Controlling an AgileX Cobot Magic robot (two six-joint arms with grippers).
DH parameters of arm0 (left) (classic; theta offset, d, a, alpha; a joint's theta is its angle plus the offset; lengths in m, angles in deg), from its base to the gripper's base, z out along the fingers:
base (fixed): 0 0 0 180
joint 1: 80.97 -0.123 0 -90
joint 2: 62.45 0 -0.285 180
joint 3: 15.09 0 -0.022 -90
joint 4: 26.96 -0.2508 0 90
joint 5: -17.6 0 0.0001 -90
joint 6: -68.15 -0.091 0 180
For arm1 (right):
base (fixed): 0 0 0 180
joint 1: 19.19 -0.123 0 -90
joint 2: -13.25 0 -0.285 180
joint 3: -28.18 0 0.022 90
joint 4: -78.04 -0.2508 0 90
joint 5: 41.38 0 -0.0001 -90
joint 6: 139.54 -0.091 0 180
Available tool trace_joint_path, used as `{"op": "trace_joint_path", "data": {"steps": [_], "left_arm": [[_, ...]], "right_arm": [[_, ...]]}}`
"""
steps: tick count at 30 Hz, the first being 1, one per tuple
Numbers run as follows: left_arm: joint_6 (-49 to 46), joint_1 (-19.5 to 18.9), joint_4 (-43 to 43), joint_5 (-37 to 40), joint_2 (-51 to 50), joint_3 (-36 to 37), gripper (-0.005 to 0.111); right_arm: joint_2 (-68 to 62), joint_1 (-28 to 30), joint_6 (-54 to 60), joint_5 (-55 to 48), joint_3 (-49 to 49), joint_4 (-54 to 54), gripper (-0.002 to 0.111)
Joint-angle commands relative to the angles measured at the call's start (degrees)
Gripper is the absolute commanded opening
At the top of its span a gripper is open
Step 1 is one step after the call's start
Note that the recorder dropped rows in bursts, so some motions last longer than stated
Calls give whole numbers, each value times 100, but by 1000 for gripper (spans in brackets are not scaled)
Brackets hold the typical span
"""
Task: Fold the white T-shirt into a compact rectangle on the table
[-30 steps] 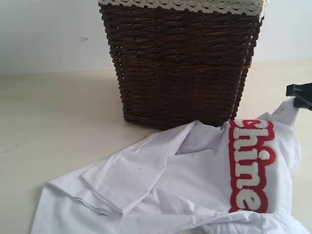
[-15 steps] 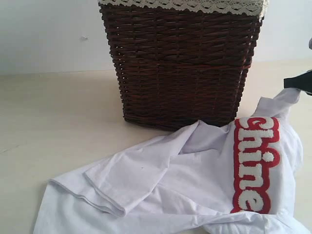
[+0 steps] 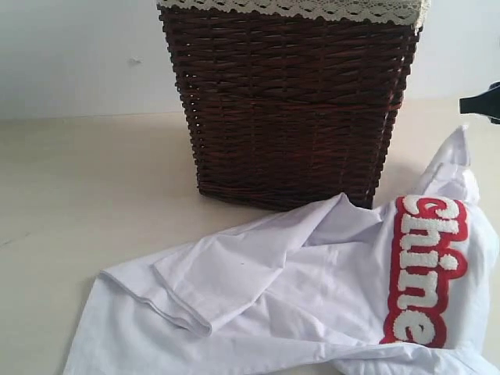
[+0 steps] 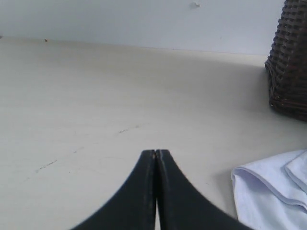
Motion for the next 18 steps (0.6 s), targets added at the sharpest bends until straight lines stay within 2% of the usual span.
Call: {"op": "trace_joint_path", "data": {"steps": [1,2,4,6,7,8,9,10,11,13,15,18], "left_arm": [[4,30,26,-22,37,-12,0],[4,30,26,-22,37,-12,0],[4,30,26,-22,37,-12,0],[4,30,26,-22,37,-12,0],[4,30,26,-22,37,-12,0],[4,30,26,-22,37,-12,0],[4,30,26,-22,37,-12,0],[4,30,26,-22,37,-12,0],[4,30,26,-22,37,-12,0],[4,30,26,-22,37,-12,0],[4,30,26,-22,37,-12,0],[4,30,26,-22,37,-12,0]], "right_arm": [[284,36,-65,139,-38,-28,62],[359,36,-65,168,-38,-28,65],[833,36,-65,218,91,172,64],[1550,36,-312,-884,611,2489,60],[1954,36,-1150,-1876,953,3795,60],[2132,36,-1668,-2602,1142,4413,59],[2350,36,-1873,-4028,1524,4932,59],[2471,5,-1530,-4932,1851,5150,59],[2580,-115,-1178,-5372,2177,5544,59],[2724,-441,-1037,-5049,2846,6052,59],[2711,-786,-955,-4212,3309,6080,59],[2499,-1086,-955,-3654,3426,6053,59]]}}
